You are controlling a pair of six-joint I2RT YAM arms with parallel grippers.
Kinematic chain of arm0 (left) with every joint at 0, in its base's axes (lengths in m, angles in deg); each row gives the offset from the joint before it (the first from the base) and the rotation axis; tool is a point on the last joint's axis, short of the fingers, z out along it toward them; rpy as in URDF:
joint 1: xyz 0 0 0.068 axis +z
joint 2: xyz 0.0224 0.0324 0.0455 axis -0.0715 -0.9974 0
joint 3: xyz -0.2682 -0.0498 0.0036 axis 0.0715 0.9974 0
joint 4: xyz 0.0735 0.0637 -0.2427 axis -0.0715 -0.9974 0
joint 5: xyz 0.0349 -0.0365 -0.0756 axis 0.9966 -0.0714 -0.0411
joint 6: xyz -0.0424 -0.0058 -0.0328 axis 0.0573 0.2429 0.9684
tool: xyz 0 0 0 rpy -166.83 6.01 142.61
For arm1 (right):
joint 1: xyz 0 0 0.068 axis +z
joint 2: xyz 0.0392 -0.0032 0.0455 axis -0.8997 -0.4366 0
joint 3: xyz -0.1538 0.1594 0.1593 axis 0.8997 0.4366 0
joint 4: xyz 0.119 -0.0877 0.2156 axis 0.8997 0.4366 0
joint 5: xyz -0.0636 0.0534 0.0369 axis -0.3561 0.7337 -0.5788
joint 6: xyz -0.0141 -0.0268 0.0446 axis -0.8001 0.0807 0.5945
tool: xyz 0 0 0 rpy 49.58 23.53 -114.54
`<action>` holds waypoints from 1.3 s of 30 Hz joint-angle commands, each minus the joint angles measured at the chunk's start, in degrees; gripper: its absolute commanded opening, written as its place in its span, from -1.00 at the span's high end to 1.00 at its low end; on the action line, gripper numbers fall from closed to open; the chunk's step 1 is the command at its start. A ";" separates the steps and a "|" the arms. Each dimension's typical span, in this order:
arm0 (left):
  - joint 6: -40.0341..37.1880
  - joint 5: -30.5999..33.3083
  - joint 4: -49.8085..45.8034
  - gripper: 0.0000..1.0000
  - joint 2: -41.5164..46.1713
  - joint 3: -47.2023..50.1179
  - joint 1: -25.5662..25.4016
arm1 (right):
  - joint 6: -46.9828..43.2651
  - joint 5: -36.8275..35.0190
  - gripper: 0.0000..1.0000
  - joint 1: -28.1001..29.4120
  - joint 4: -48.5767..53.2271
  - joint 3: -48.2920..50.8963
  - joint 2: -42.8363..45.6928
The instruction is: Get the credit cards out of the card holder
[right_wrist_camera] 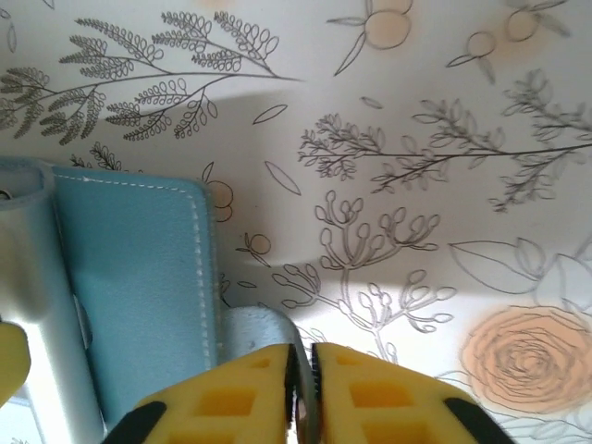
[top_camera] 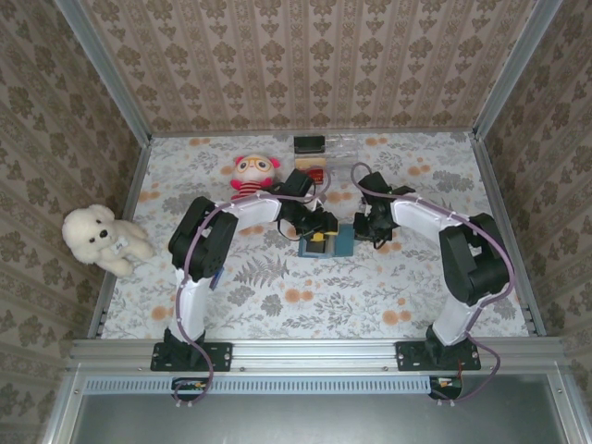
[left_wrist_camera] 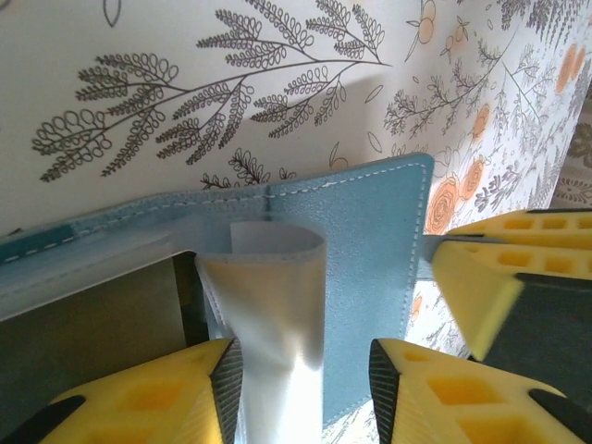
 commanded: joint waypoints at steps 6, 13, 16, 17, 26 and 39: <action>0.88 -0.26 0.99 0.30 -0.81 0.86 -0.34 | 3.92 -0.76 0.31 -1.03 0.55 1.18 9.06; 0.48 0.57 1.07 0.39 -0.54 1.27 -0.27 | 1.79 0.06 0.32 2.31 0.45 1.92 15.70; 0.43 0.71 1.06 0.40 -0.53 1.54 -0.22 | 1.22 -0.05 0.31 4.22 0.65 2.28 17.50; 0.31 0.71 1.14 0.40 -0.50 1.64 -0.28 | 1.08 -0.19 0.29 5.12 0.63 2.44 17.93; 0.75 0.44 1.83 0.45 -0.62 1.91 -0.14 | 0.49 3.70 0.33 11.46 -3.51 3.78 11.41; 1.80 -1.06 2.08 0.46 1.91 0.94 0.66 | 2.20 2.95 0.37 12.11 -14.36 5.35 2.61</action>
